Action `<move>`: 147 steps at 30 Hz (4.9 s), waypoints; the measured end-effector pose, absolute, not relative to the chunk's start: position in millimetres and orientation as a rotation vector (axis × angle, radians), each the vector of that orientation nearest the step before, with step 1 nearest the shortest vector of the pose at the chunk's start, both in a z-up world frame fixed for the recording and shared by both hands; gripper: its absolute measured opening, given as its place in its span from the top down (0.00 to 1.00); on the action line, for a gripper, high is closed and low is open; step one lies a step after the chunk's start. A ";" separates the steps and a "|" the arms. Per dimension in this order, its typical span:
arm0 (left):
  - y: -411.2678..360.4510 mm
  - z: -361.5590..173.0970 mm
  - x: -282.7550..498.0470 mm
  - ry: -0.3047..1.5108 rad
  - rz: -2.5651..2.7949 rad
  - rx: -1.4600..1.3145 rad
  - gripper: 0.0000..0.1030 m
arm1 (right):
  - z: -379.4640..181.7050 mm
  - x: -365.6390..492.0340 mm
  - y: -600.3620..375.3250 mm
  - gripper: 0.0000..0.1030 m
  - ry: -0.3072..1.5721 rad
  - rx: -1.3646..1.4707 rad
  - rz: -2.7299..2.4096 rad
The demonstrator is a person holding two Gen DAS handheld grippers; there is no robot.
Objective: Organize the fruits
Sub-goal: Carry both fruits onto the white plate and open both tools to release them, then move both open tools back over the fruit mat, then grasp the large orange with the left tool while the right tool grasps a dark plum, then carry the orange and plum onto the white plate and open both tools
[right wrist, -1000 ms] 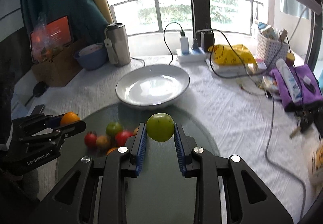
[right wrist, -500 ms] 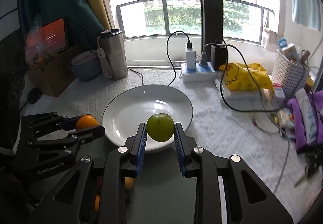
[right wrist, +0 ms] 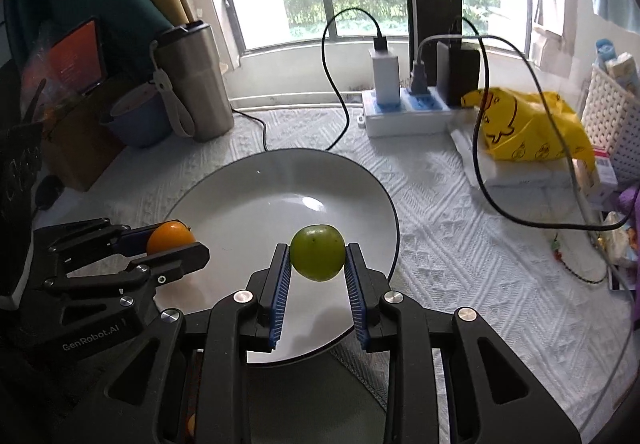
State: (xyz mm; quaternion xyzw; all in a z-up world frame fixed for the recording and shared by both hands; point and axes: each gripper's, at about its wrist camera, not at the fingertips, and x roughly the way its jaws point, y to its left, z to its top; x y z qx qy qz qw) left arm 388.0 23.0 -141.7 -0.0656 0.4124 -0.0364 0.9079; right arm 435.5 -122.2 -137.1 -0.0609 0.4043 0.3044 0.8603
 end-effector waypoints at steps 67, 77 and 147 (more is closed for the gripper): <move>1.8 -120.1 192.7 0.764 -0.013 -0.192 0.10 | -109.5 235.3 -165.8 0.68 0.821 -0.177 0.588; 10.5 -148.5 183.2 0.833 0.022 -0.209 0.10 | -136.8 229.7 -147.4 0.57 0.887 -0.198 0.648; -39.3 -101.7 246.1 0.795 -0.093 -0.064 0.63 | -105.7 290.6 -181.0 0.69 0.823 -0.106 0.705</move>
